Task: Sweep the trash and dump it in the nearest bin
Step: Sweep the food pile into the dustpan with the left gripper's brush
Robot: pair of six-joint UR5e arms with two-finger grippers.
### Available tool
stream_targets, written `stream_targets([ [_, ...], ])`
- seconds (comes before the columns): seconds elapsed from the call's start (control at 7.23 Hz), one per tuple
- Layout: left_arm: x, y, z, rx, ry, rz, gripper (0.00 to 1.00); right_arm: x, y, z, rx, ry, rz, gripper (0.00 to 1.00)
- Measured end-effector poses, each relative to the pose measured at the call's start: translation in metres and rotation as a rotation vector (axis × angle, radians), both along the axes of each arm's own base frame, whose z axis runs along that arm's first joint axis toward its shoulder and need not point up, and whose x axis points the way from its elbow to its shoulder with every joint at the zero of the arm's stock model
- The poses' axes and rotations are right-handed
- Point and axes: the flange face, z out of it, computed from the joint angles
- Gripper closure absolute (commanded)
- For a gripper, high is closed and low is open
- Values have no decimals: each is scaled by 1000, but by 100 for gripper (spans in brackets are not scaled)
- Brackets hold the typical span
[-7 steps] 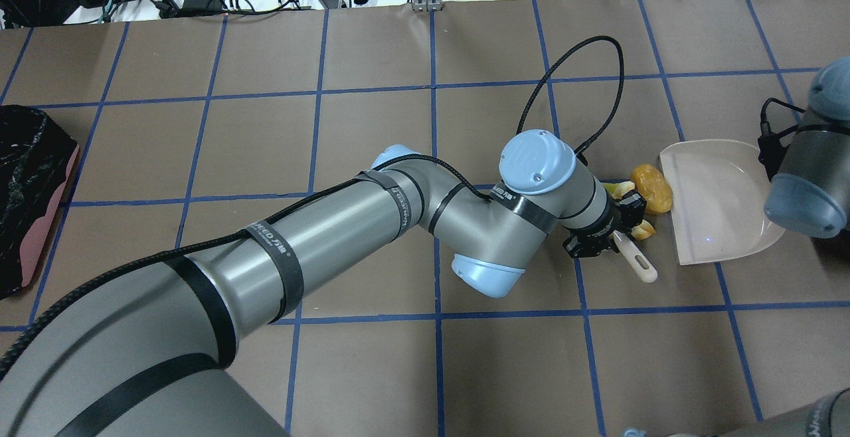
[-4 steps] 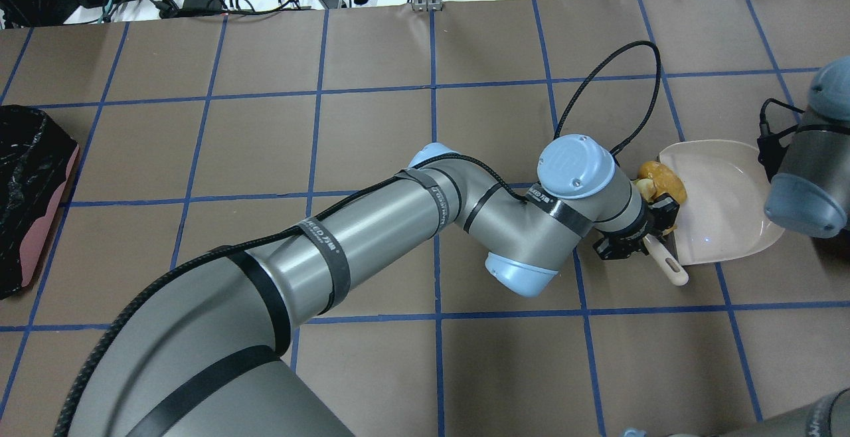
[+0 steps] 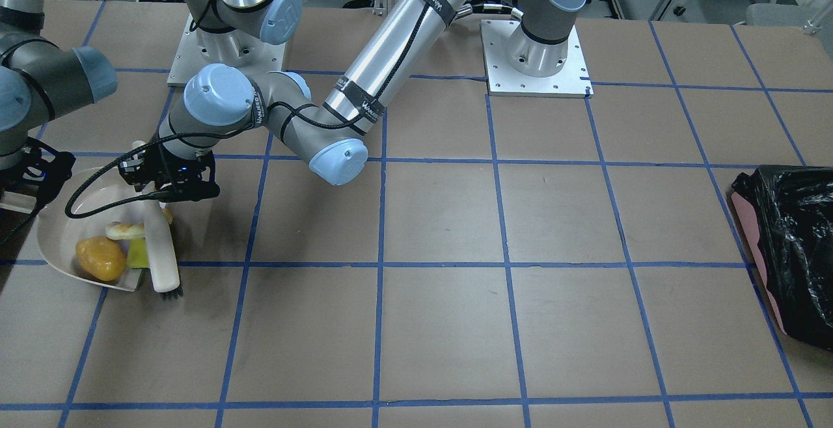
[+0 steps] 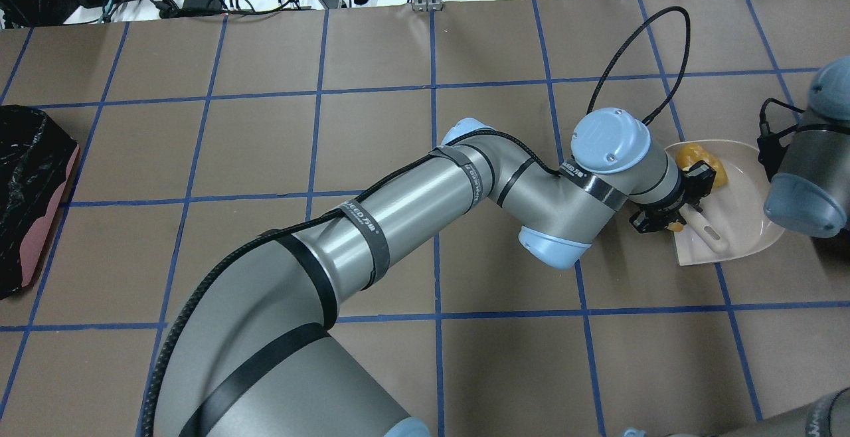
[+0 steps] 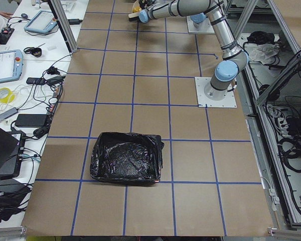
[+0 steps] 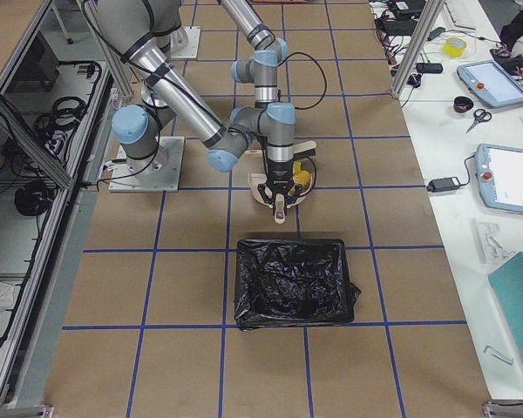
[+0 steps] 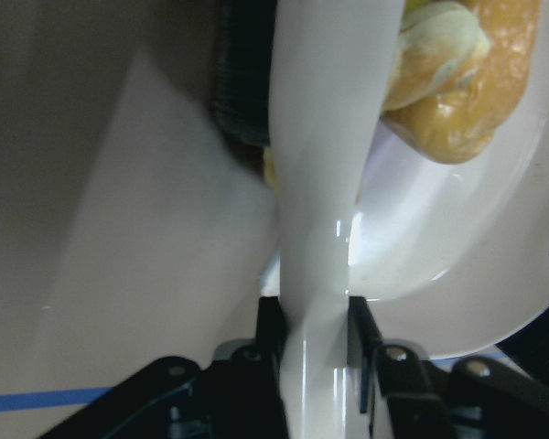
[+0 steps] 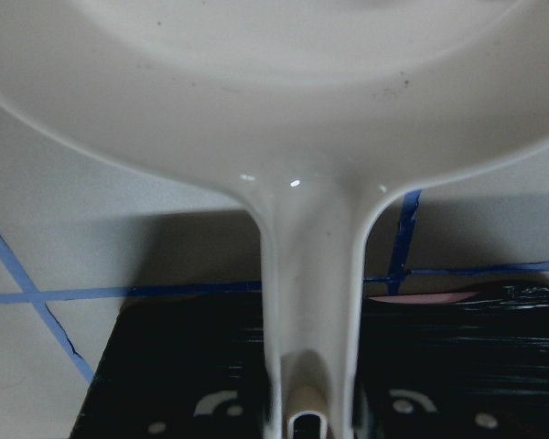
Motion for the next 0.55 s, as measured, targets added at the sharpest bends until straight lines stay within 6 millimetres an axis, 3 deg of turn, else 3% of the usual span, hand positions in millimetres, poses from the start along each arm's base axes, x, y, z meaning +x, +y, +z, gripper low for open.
stream_targets([
  [0.28, -30, 12, 3, 18, 24, 16, 100, 0, 0, -1, 3, -1, 1, 100],
  [0.55, -44, 18, 19, 43, 49, 51, 100, 0, 0, -1, 4, 0, 2, 100],
])
